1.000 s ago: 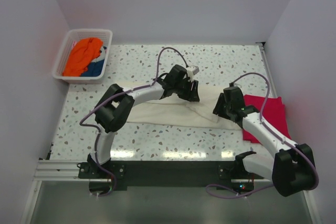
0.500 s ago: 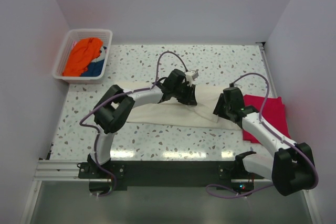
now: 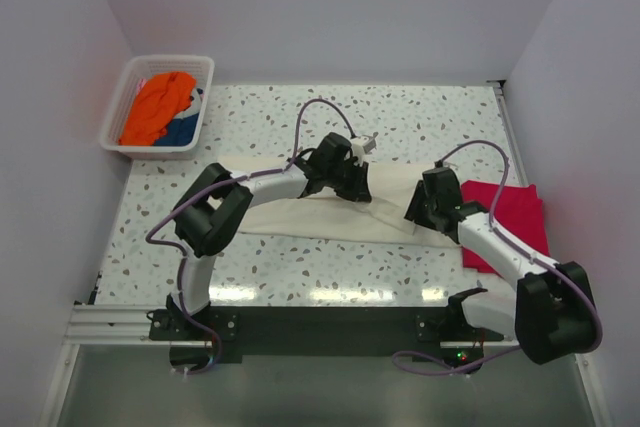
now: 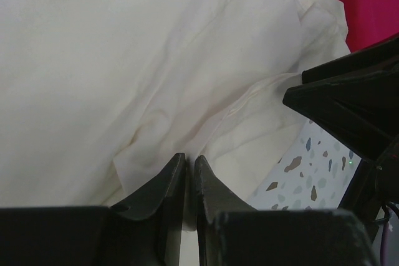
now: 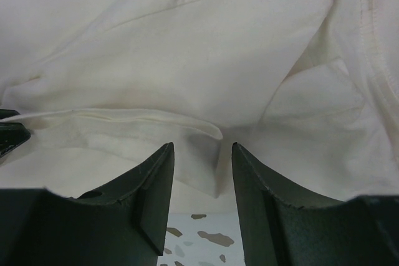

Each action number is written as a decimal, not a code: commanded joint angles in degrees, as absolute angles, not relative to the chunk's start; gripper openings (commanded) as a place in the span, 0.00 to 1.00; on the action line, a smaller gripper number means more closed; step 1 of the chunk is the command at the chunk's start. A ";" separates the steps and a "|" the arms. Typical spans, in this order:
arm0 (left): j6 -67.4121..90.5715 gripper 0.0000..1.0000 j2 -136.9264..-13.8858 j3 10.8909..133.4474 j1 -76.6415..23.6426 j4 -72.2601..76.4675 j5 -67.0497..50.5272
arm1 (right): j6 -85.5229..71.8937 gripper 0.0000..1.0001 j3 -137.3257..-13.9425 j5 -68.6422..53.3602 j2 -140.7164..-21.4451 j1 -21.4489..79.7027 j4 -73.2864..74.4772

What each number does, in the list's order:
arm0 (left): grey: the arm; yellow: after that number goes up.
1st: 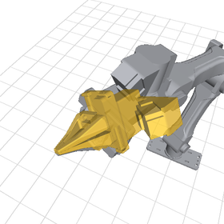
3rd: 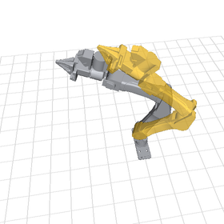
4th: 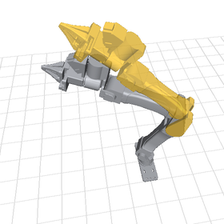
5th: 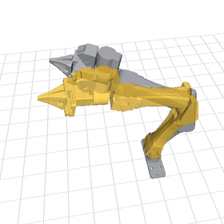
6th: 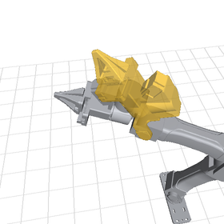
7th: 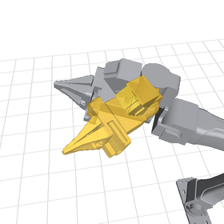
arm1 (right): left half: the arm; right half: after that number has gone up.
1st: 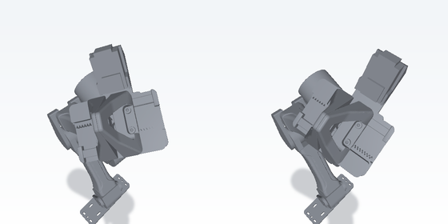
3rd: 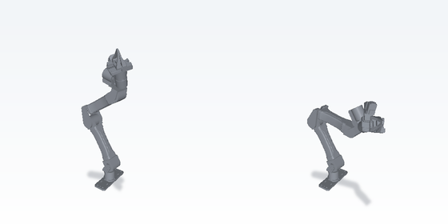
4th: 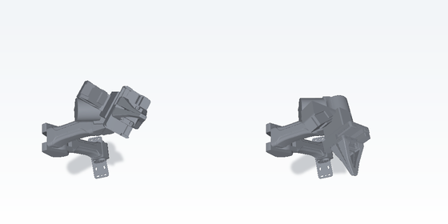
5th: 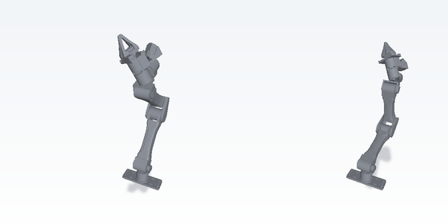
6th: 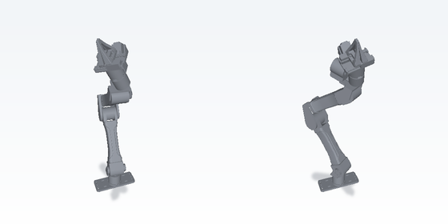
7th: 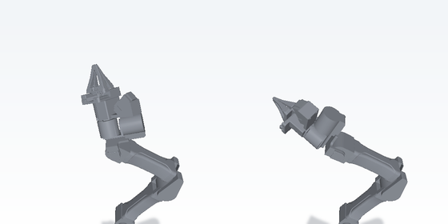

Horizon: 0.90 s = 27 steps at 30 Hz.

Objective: Fold and stack the t-shirts
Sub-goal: Fold the tshirt

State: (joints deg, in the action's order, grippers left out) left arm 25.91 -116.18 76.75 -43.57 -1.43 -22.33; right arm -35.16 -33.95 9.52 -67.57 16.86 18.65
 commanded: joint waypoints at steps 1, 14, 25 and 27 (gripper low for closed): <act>25.14 0.16 -113.12 76.29 -43.68 -0.96 -22.33 | -35.86 0.46 -34.01 10.72 -68.82 16.96 14.68; 24.52 0.14 -113.03 75.67 -43.68 -3.43 -20.57 | -36.91 0.01 -31.73 7.12 -64.35 16.96 14.41; 24.96 0.19 -111.45 73.66 -43.68 -4.13 -19.07 | -38.49 0.00 -26.46 0.44 -53.00 17.05 17.93; 25.14 0.25 -111.10 73.30 -43.68 -3.96 -18.99 | -38.67 0.01 -25.23 0.09 -51.60 16.96 18.02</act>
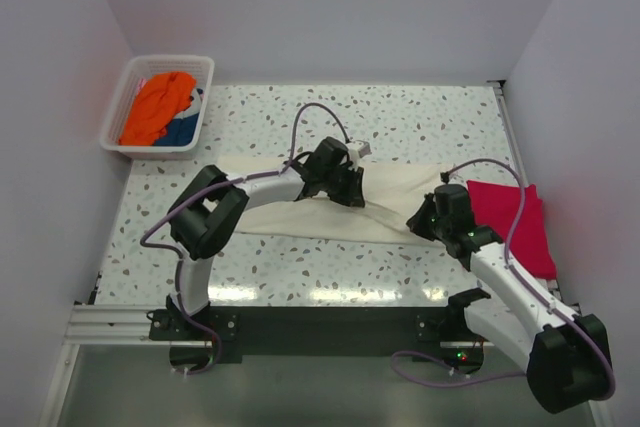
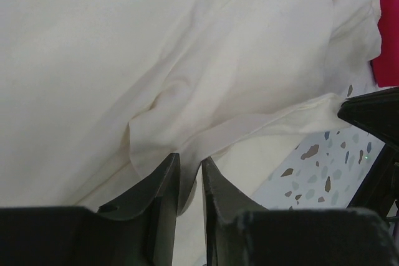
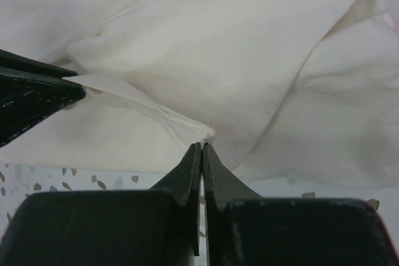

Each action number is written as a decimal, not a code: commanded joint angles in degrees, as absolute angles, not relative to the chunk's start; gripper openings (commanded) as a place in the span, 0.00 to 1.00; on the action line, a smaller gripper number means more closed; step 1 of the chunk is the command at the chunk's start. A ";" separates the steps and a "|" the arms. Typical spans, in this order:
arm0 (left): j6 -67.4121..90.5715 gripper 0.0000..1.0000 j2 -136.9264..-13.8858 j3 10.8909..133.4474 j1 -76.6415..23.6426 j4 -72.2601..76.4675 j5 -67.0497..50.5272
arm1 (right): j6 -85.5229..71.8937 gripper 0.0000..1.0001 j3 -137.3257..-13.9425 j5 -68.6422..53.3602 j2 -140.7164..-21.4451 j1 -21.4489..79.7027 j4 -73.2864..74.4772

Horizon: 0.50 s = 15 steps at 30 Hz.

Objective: Fold and stack the t-shirts
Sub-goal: Fold the tshirt

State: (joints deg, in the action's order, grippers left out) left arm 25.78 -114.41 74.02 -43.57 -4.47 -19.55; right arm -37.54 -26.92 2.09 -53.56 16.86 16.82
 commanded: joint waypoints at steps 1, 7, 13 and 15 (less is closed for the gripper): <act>25.22 0.27 -110.92 72.78 -43.68 -3.78 -18.64 | -38.85 0.01 -24.79 0.09 -51.16 16.96 17.93; 25.66 0.36 -109.51 70.58 -43.68 -3.08 -18.02 | -40.43 0.08 -22.15 -2.46 -49.40 16.96 17.23; 25.58 0.46 -107.14 68.03 -43.68 -3.34 -16.61 | -41.22 0.24 -21.27 -4.12 -47.47 16.96 17.84; 25.58 0.50 -105.65 67.50 -43.77 -4.04 -16.35 | -41.31 0.29 -21.88 -4.39 -45.45 17.05 19.59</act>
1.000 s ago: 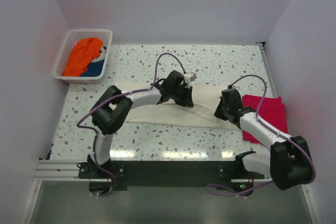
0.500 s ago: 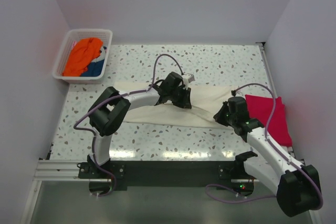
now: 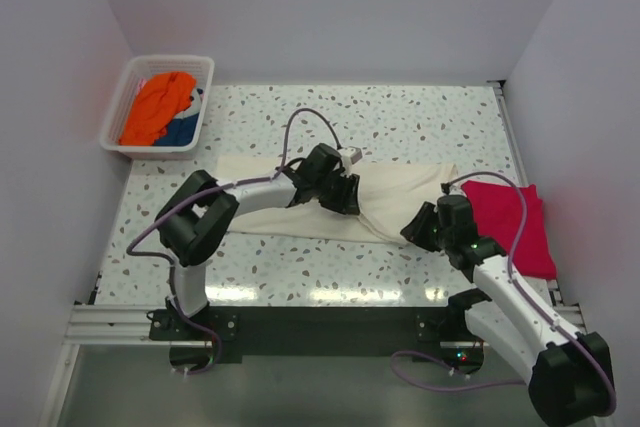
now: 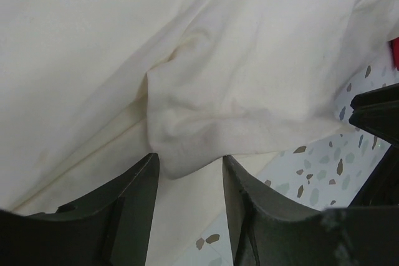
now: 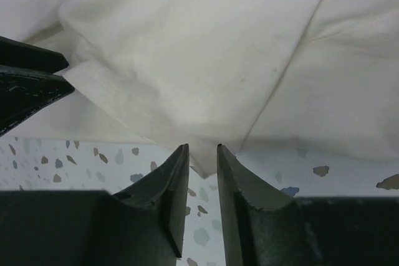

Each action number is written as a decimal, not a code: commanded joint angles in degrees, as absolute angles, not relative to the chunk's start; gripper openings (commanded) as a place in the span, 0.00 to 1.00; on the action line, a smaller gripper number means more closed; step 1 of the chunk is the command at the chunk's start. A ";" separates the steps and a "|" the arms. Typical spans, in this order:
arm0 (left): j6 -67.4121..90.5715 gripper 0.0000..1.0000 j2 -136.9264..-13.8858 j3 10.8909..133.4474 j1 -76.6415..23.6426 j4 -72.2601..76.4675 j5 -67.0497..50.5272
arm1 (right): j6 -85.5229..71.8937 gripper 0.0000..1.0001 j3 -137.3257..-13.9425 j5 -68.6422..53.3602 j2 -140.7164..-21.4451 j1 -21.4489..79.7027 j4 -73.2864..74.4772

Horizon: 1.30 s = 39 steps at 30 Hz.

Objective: Fold and stack the t-shirts
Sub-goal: Fold the tshirt

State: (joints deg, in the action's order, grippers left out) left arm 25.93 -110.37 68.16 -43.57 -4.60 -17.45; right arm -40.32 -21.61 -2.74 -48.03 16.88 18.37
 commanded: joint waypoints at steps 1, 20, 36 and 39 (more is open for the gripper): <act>25.49 0.51 -104.95 67.15 -43.68 -4.30 -16.17 | -41.22 0.35 -22.23 -4.66 -44.48 17.05 20.38; 28.65 0.42 -100.72 61.79 -40.69 -25.66 17.75 | -36.39 0.42 -42.44 13.80 -77.42 16.96 20.74; 42.79 0.40 -92.91 42.11 -42.97 -10.91 8.53 | -28.13 0.42 -68.27 11.08 -110.89 15.82 19.16; 49.82 0.40 -90.88 36.75 -45.16 -3.45 4.76 | -25.93 0.43 -77.23 7.40 -115.82 15.91 19.25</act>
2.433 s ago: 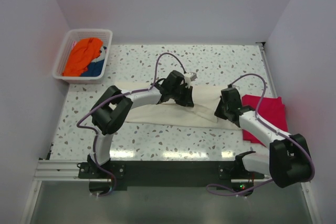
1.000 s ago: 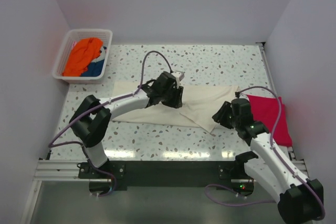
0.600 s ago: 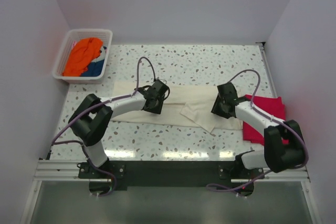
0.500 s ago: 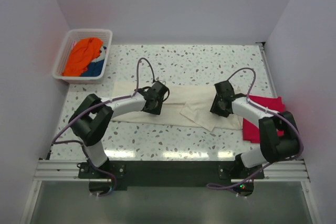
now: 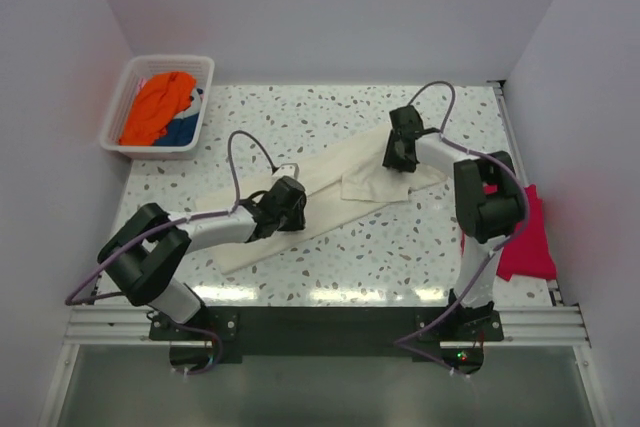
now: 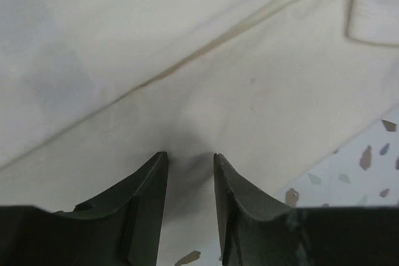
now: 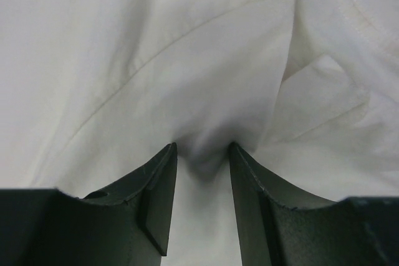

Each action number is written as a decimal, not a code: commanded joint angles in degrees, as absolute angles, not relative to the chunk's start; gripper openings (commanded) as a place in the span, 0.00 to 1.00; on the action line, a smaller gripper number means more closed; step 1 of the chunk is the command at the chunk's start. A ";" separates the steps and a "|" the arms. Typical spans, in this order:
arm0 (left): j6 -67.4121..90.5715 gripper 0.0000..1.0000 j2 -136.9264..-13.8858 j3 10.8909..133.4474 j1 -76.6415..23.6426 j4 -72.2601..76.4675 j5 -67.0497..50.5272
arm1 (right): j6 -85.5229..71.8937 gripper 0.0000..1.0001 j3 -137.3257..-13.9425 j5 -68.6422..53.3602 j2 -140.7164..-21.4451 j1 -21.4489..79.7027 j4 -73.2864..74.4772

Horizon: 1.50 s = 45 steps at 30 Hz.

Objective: Fold and stack the t-shirts
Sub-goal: Fold the tshirt

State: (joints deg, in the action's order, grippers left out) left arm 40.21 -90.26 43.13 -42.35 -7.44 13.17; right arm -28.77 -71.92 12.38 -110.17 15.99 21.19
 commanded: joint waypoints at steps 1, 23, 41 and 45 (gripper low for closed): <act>51.66 0.40 -90.44 35.69 -45.78 -1.60 2.92 | -24.80 0.43 -81.95 6.51 -119.32 15.91 19.68; 39.29 0.50 -82.89 51.15 -50.89 -20.38 17.21 | -21.35 0.72 -104.16 9.84 -118.58 18.63 32.78; 47.81 0.34 -77.60 31.56 -51.33 -15.57 16.35 | -28.57 0.57 -88.32 7.12 -118.55 20.13 27.33; 49.92 0.33 -79.36 29.36 -51.50 -10.47 13.63 | -27.16 0.57 -93.94 8.53 -124.70 19.25 28.56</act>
